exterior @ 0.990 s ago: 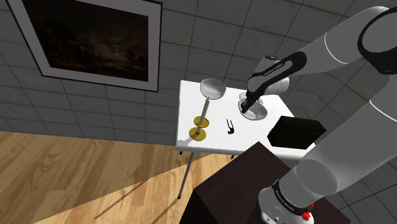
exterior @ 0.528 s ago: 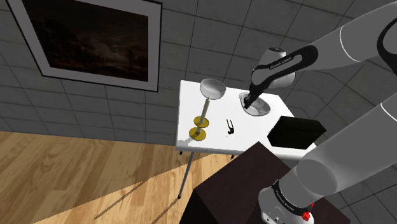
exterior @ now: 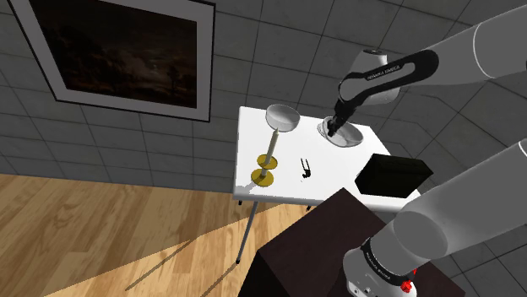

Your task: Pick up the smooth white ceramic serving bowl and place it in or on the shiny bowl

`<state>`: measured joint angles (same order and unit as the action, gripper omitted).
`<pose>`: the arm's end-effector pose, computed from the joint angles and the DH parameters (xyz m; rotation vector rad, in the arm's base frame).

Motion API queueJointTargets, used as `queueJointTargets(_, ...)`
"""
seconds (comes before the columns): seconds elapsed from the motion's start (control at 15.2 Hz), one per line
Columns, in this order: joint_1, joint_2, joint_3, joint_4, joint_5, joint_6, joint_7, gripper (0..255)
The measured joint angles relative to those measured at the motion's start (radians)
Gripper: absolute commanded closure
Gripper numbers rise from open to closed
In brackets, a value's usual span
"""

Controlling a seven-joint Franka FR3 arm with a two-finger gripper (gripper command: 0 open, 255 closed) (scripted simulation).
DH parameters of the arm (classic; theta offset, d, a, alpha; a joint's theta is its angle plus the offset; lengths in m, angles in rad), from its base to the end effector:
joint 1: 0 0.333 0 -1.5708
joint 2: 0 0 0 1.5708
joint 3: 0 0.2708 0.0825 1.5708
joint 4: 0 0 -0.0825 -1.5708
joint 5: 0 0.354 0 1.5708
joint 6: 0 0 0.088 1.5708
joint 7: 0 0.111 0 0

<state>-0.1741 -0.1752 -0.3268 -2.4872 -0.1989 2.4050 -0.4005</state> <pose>0.3940 -0.2152 0.3295 3.0268 0.0660 0.0644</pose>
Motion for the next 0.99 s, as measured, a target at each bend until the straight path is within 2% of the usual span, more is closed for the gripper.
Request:
queueJointTargets(0.13, -0.001, -0.018, 0.002, 0.009, -0.003, -0.026, 0.000, 255)
queueJointTargets(0.4, 0.025, 0.061, 0.018, 0.119, 0.036, -0.063, 0.009, 255)
queueJointTargets(0.59, 0.052, 0.160, 0.039, 0.234, 0.075, -0.085, 0.027, 255)
queueJointTargets(0.99, 0.071, 0.362, 0.066, 0.509, 0.144, -0.165, 0.031, 255)
